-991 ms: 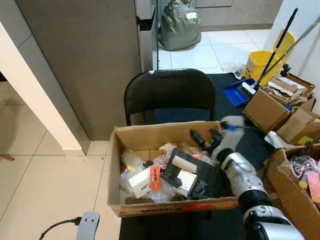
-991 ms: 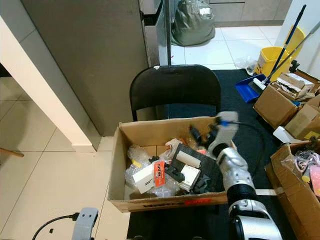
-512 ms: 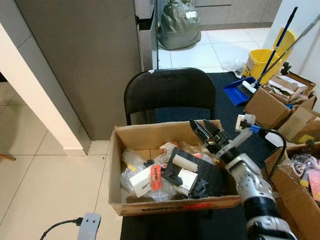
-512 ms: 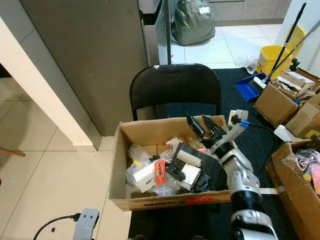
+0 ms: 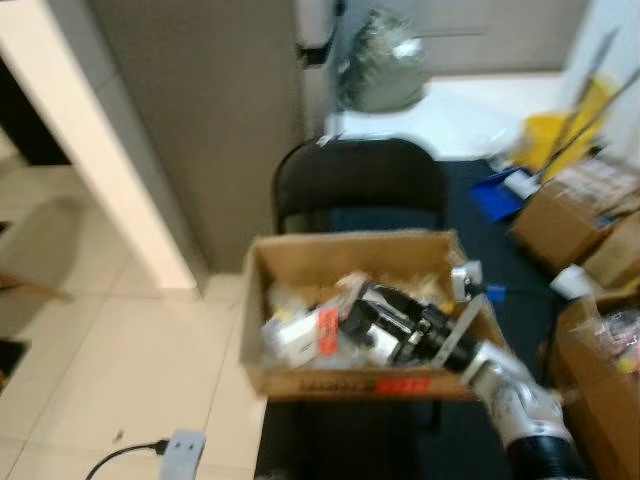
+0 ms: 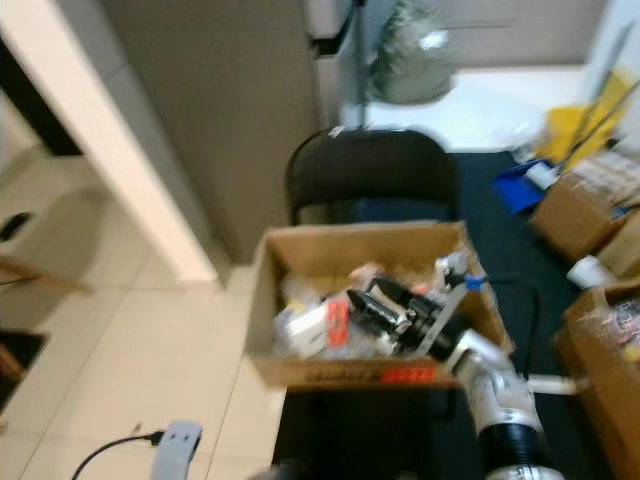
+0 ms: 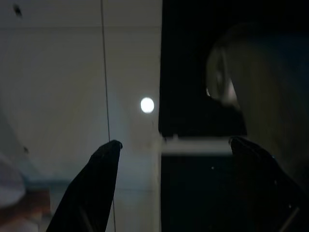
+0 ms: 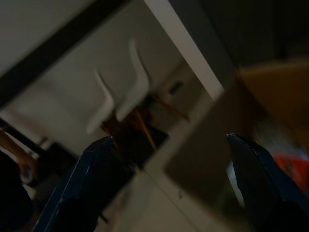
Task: Picking trash to rubbish bin
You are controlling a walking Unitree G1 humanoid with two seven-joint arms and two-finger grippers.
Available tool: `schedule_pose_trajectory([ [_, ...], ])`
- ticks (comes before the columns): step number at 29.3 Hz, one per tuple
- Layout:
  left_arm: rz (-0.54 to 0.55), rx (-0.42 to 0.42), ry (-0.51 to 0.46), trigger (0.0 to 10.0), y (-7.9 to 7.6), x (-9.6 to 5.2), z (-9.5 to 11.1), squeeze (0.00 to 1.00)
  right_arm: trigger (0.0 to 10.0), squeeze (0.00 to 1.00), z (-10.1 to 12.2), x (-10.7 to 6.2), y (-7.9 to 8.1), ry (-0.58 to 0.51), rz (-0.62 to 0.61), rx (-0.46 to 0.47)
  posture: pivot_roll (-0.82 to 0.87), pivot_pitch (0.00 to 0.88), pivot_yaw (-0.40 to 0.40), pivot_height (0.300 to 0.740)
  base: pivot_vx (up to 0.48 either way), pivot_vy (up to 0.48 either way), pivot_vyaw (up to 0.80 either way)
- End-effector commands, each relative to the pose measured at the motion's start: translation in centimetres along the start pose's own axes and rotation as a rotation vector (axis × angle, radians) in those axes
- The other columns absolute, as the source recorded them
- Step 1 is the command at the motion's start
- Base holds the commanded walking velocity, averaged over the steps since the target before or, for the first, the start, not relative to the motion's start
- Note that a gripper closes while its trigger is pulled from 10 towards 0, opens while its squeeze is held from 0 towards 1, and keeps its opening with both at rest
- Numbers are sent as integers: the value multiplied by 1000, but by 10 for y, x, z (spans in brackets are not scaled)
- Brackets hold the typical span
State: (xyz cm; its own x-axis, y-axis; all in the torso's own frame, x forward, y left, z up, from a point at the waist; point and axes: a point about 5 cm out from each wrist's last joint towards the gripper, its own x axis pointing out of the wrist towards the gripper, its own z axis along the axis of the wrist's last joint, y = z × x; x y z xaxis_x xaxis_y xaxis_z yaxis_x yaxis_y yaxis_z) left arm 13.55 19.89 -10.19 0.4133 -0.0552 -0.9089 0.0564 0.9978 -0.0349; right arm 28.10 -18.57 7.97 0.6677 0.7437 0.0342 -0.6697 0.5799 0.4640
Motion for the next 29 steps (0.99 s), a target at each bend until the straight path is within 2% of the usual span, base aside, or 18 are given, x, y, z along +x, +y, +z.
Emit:
schedule_pose_trajectory([
  [1, 9, 15, -5, 10000, 4, 0, 4, 0, 10000, 0, -14, -6, 0, 68, -1, 37, -6, 95, 81, 740, -315, 0, 0],
  [5, 8, 16, -6, 10000, 4, 0, 4, 0, 10000, 0, -20, -15, -1, 106, -10, 54, -6, 95, 81, 740, -315, 0, 0],
  [10, 3, 18, -7, 10000, 4, 0, 4, 0, 10000, 0, -40, -31, -10, 250, -103, 36, -6, 95, 81, 740, -313, 0, 0],
  [12, 0, 18, -6, 10000, 2, 0, 4, 0, 10000, 0, -56, -49, -28, 344, -282, 36, -14, 96, 79, 740, -307, 0, 0],
  [14, -3, 17, -7, 10000, 2, 0, 4, 0, 10000, 0, -66, -61, -36, 385, -387, 51, -14, 96, 79, 740, -307, 0, 0],
  [15, -3, 17, -7, 10000, 2, 0, 4, 0, 10000, 0, -66, -61, -36, 385, -387, 51, -14, 96, 79, 740, -307, 0, 0],
  [18, -5, 17, -6, 10000, 1, 0, 4, 0, 10000, 0, -80, -79, -47, 427, -586, 73, -17, 97, 77, 740, -309, 0, 0],
  [21, -7, 16, -5, 10000, 0, 0, 3, 0, 10000, 0, -94, -107, -58, 460, -905, 91, -17, 97, 77, 740, -307, 0, 0],
  [22, -7, 16, -5, 10000, 0, 0, 3, 0, 10000, 0, -94, -107, -58, 460, -905, 91, -17, 97, 77, 740, -307, 0, 0],
  [24, -8, 14, -4, 10000, 0, 0, 3, 0, 10000, 0, -103, -123, -59, 470, -1057, 137, -18, 97, 75, 740, -307, 0, 0],
  [27, -8, 14, -4, 10000, 0, 0, 3, 0, 10000, 0, -112, -132, -56, 507, -1113, 151, -17, 96, 74, 740, -305, 0, -379],
  [29, -9, 13, -4, 10000, 1, 0, 2, 0, 10000, 0, -132, -148, -48, 558, -1216, 211, -17, 96, 74, 740, -306, 0, -703],
])
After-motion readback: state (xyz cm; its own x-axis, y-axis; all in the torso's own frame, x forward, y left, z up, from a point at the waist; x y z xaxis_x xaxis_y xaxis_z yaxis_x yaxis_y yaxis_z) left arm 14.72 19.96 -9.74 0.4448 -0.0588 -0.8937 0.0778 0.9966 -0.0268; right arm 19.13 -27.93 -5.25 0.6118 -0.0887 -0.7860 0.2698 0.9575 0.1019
